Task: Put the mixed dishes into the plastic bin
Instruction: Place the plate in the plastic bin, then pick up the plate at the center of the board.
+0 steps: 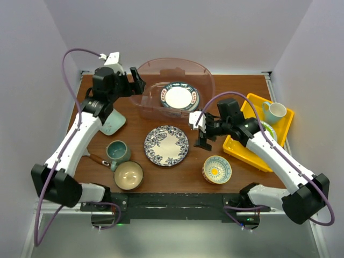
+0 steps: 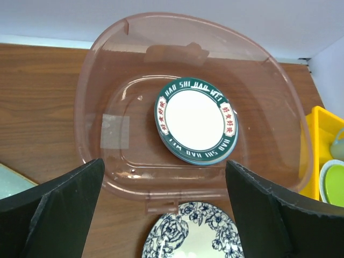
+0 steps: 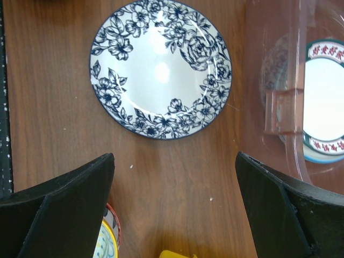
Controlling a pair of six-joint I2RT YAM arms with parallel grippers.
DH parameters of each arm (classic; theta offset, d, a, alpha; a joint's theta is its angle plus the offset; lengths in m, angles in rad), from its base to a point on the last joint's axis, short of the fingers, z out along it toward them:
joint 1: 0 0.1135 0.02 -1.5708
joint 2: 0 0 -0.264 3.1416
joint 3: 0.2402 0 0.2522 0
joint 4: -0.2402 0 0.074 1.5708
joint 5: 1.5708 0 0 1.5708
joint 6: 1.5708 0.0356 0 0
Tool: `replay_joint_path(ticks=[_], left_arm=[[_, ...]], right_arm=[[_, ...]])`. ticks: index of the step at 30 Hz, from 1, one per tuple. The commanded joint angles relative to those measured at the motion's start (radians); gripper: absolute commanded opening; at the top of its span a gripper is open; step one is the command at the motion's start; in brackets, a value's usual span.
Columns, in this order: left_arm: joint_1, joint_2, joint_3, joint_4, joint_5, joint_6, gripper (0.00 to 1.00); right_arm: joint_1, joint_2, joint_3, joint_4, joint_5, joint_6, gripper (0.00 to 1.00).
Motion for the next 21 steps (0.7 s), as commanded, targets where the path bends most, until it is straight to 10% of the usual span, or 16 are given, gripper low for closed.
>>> replay_joint_path(ticks=[1,21], left_arm=[[0.012,-0.134,-0.100,0.113,0.034,0.046,1.00],[0.012,-0.449,-0.355,0.040,0.072,0.010,1.00]], right_arm=[[0.048,0.012,0.073,-0.036,-0.003,-0.035,0.98],[0.276,0.098,0.124,-0.053,0.137,-0.113,0.98]])
